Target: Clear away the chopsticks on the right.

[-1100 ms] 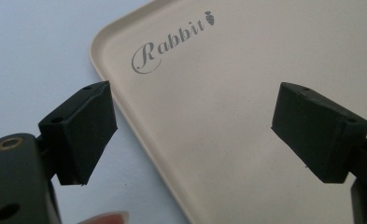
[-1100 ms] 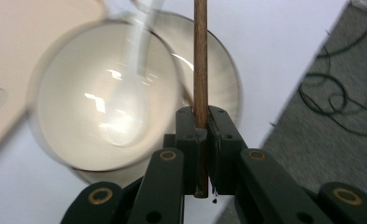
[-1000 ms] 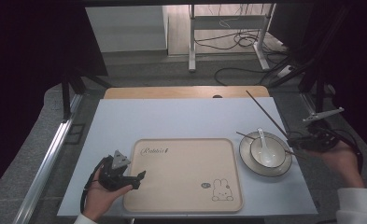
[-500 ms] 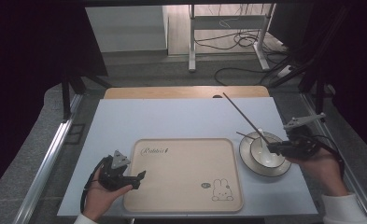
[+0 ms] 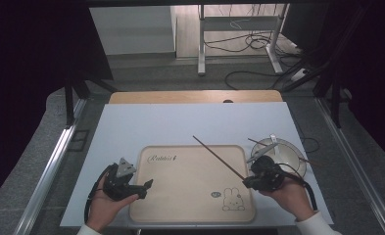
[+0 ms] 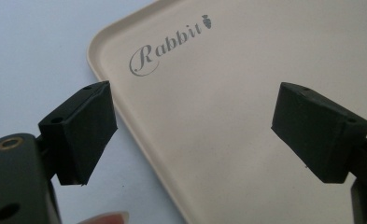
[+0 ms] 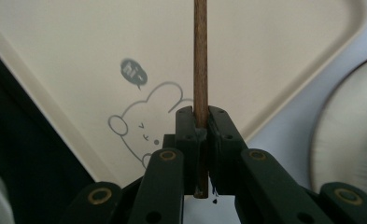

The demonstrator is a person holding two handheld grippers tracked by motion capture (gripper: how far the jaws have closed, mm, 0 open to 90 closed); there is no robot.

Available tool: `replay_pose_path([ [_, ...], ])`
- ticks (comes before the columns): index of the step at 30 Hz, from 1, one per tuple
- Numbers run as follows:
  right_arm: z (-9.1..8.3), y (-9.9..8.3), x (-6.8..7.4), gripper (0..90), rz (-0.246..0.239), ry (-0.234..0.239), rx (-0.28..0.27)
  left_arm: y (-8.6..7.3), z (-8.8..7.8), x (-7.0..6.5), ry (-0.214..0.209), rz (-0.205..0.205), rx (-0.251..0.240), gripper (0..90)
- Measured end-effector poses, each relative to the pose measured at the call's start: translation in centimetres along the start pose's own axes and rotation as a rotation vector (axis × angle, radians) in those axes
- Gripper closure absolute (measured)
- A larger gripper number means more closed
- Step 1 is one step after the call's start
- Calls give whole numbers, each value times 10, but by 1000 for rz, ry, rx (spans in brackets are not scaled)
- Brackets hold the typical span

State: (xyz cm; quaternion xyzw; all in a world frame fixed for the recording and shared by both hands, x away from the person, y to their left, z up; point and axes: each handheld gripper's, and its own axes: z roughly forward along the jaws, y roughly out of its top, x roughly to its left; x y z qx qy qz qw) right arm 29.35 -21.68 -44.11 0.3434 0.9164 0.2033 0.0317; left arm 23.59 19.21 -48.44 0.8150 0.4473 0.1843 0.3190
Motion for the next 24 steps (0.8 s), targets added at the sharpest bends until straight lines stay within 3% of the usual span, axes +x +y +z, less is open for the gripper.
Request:
replay_pose_path([
  [1, 0, 0, 0, 835, 0, 0, 0, 0, 0, 0, -1, 2, 1, 138],
  [4, 23, 2, 7, 835, -14, -10, 61, 0, 1, 0, -3, 3, 4, 138],
  [7, 31, 3, 10, 835, -29, -21, 86, 0, 2, -1, -3, 4, 8, 138],
  [11, 40, 4, 14, 834, -50, -41, 112, 0, 2, -2, -2, 9, 10, 138],
  [16, 51, 3, 20, 832, -101, -100, 162, 0, 2, -2, 0, 10, 11, 138],
  [20, 51, 4, 21, 816, -106, -102, 164, 0, 2, -2, 1, 6, 10, 138],
  [21, 51, 3, 20, 792, -109, -103, 162, 0, 2, -2, 2, 6, 10, 138],
  [22, 50, 3, 21, 706, -118, -105, 156, 0, 2, -2, 2, 6, 9, 138],
  [24, 49, 3, 22, 653, -120, -105, 151, 0, 2, -2, 2, 4, 8, 138],
])
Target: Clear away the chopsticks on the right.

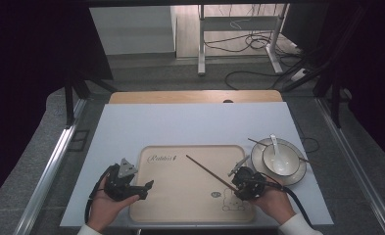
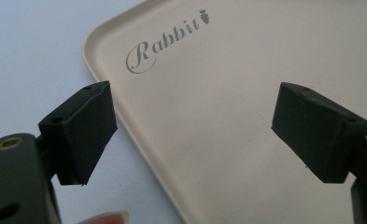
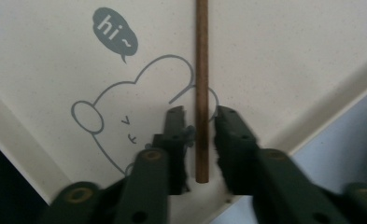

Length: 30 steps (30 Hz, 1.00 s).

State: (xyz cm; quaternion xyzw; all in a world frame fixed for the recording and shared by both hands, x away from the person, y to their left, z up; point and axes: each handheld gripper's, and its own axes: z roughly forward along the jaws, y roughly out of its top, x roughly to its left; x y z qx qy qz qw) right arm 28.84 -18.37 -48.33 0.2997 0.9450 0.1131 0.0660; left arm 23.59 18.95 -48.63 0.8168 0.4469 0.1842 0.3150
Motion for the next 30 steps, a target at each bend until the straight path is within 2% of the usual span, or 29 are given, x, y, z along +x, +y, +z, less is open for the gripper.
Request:
replay_pose_path([
  [1, -8, 0, 3, 579, -19, 11, -35, 0, 0, 0, 0, 1, 0, 138],
  [3, -26, 1, 4, 522, -40, 4, -100, 0, 0, 0, 0, 1, 1, 138],
  [4, -26, 1, 4, 522, -40, 4, -100, 0, 0, 1, 1, 4, 3, 138],
  [5, -51, 0, -2, 485, -54, -9, -191, 0, 0, 0, 2, 0, 0, 138],
  [6, -60, -1, -5, 474, -43, -14, -224, 0, 0, 0, 1, -2, -2, 138],
  [8, -87, -10, -21, 458, -11, -24, -315, 0, -1, 0, 2, -3, -6, 138],
  [9, -87, -10, -21, 458, -11, -24, -315, 0, -1, 0, 2, -3, -6, 138],
  [11, -105, -21, -38, 440, 27, -33, -364, 0, -2, 0, 0, -2, -7, 138],
  [12, -118, -34, -53, 426, 57, -38, -403, 0, -1, -1, 0, -4, -8, 138],
  [13, -122, -40, -60, 418, 73, -43, -415, 0, -1, 0, 0, 0, -1, 139],
  [14, -122, -40, -60, 418, 73, -43, -415, 0, -1, 0, 0, 0, -1, 139],
  [17, -132, -58, -80, 398, 107, -84, -435, 1, 1, 0, -1, -3, 1, 140],
  [18, -134, -69, -94, 399, 127, -108, -443, 1, 1, 0, -1, -4, 1, 140],
  [19, -134, -69, -94, 399, 127, -108, -443, 1, 1, 0, 0, -3, 3, 140],
  [21, -135, -81, -109, 401, 146, -133, -433, 1, 1, 0, 1, -2, 4, 139],
  [22, -135, -88, -117, 403, 153, -150, -420, 0, 1, 0, 1, -2, 5, 140],
  [23, -134, -101, -132, 416, 191, -199, -378, 0, 1, 0, 2, -1, 5, 140],
  [24, -134, -101, -132, 416, 191, -199, -378, 0, 1, 1, 2, 1, 7, 140],
  [27, -126, -119, -151, 454, 227, -220, -329, 0, 1, 1, 4, -1, 7, 140],
  [30, -107, -134, -171, 498, 244, -219, -244, 1, 1, -1, 4, 0, 6, 140],
])
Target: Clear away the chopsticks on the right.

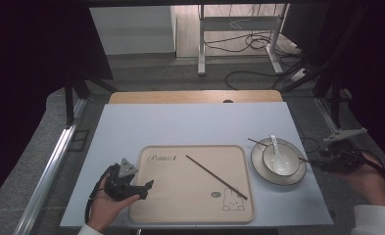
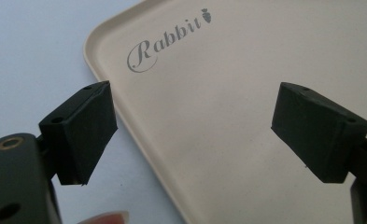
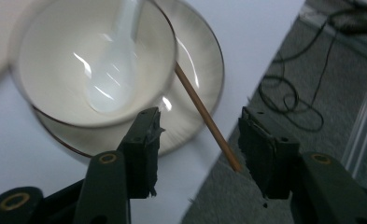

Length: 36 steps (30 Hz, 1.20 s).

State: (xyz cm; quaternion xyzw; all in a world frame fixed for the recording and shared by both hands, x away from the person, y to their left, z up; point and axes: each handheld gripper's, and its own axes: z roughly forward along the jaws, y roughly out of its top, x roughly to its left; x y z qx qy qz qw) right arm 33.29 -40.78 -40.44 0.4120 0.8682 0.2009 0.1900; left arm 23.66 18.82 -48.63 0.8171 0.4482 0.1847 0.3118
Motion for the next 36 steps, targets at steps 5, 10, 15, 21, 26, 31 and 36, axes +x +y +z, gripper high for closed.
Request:
replay_pose_path([
  [5, 21, -9, -12, 532, 6, 2, 79, 0, 0, -1, 2, 0, 2, 139],
  [10, 37, -8, -22, 578, 2, 1, 112, -1, -1, 1, 7, -5, 0, 139],
  [15, 51, -4, -22, 632, -45, 22, 181, -2, -1, 2, 8, -12, -2, 139],
  [21, 65, -6, -21, 688, -104, 26, 236, -2, -2, 2, 8, -6, -1, 140],
  [26, 69, -9, -21, 771, -112, 31, 246, -2, -2, 1, 7, -3, 2, 139],
  [31, 69, -8, -19, 827, -131, 40, 250, -2, -2, 2, 7, -3, 1, 139],
  [36, 63, -8, -21, 833, -110, 42, 231, -3, -2, 3, 8, -3, 5, 139],
])
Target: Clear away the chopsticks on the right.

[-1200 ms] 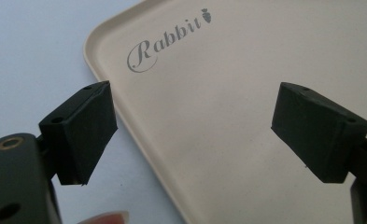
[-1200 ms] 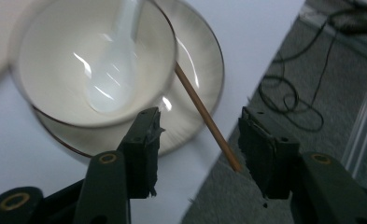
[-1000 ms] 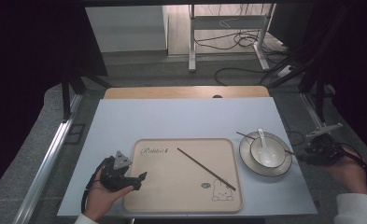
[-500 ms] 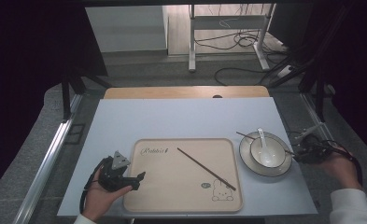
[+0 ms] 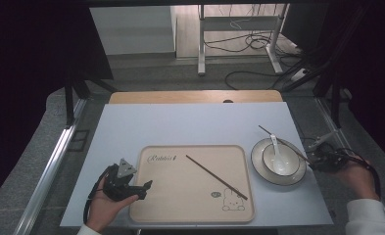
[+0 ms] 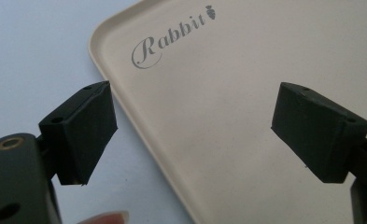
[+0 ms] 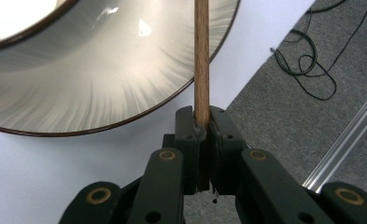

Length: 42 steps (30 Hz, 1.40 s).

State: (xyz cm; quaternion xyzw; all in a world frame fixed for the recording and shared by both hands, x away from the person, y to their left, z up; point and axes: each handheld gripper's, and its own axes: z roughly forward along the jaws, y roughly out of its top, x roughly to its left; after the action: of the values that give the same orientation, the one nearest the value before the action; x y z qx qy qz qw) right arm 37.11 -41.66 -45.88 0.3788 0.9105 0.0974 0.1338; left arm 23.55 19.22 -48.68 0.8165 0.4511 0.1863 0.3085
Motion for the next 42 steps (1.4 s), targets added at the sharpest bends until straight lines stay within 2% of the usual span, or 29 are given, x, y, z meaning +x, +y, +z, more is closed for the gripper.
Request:
replay_pose_path([
  [1, 0, 0, 0, 833, 0, 0, 0, 0, 0, 0, 0, 0, 0, 140],
  [4, -8, -2, -1, 834, 42, 4, -27, 0, -1, 0, 2, 1, -3, 140],
  [6, -20, -3, -2, 836, 89, 13, -80, 0, -1, 0, 3, 1, -3, 140],
  [8, -30, -3, -1, 836, 113, 18, -118, 0, -1, 0, 4, 2, -4, 140],
  [9, -30, -3, -1, 836, 113, 18, -118, 0, -1, 0, 3, 1, -4, 140],
  [13, -52, 0, 6, 836, 149, 40, -200, 1, 0, 0, 2, 1, -4, 140],
  [17, -72, 8, 22, 836, 157, 89, -271, 1, 0, 0, 0, 2, -4, 140],
  [18, -79, 12, 32, 836, 144, 111, -285, 1, 0, 0, 1, 2, -4, 139],
  [19, -79, 12, 32, 836, 144, 111, -285, 1, 0, 0, 1, 2, -4, 140],
  [22, -91, 24, 55, 835, 111, 149, -315, 1, -1, -1, 0, 2, -8, 140],
  [23, -91, 24, 55, 835, 111, 149, -315, 1, -1, -1, 0, 2, -8, 140],
  [24, -96, 32, 69, 835, 80, 169, -328, 2, -1, -1, 0, 0, -10, 140],
  [25, -96, 32, 69, 835, 80, 169, -328, 2, -1, -1, 0, 0, -10, 140],
  [26, -99, 42, 86, 835, 32, 188, -335, 2, -1, -1, 0, -1, -11, 139],
  [27, -100, 47, 94, 835, 9, 208, -339, 1, -1, -1, 1, -10, -17, 140],
  [28, -100, 47, 94, 835, 9, 208, -339, 1, -1, -1, 1, -10, -17, 139],
  [30, -98, 59, 115, 834, -38, 261, -347, 1, -1, 0, 1, -12, -17, 140],
  [31, -96, 65, 124, 834, -50, 273, -341, 1, -1, 0, 1, -11, -17, 140],
  [32, -89, 73, 139, 834, -49, 279, -305, 1, -2, 0, -3, -9, -20, 139],
  [34, -79, 81, 154, 834, -64, 278, -276, 1, -2, 0, -5, -9, -21, 139],
  [35, -79, 81, 154, 834, -64, 278, -276, 1, -2, 0, -6, -10, -22, 139],
  [36, -69, 87, 168, 834, -97, 293, -257, 1, -2, 1, -7, -10, -22, 140],
  [37, -69, 87, 168, 834, -97, 293, -257, 1, -2, 1, -9, -10, -21, 140],
  [38, -57, 92, 181, 834, -119, 299, -229, 1, -2, 2, -10, -8, -19, 140],
  [39, -57, 92, 181, 834, -119, 299, -229, 1, -2, 2, -11, -9, -20, 140],
  [40, -46, 95, 193, 834, -139, 296, -186, 1, -2, 2, -12, -6, -19, 139],
  [41, -46, 95, 193, 834, -139, 296, -186, 1, -2, 2, -12, -6, -19, 139],
  [42, -36, 97, 201, 834, -136, 282, -144, 1, -2, 2, -12, -3, -18, 140],
])
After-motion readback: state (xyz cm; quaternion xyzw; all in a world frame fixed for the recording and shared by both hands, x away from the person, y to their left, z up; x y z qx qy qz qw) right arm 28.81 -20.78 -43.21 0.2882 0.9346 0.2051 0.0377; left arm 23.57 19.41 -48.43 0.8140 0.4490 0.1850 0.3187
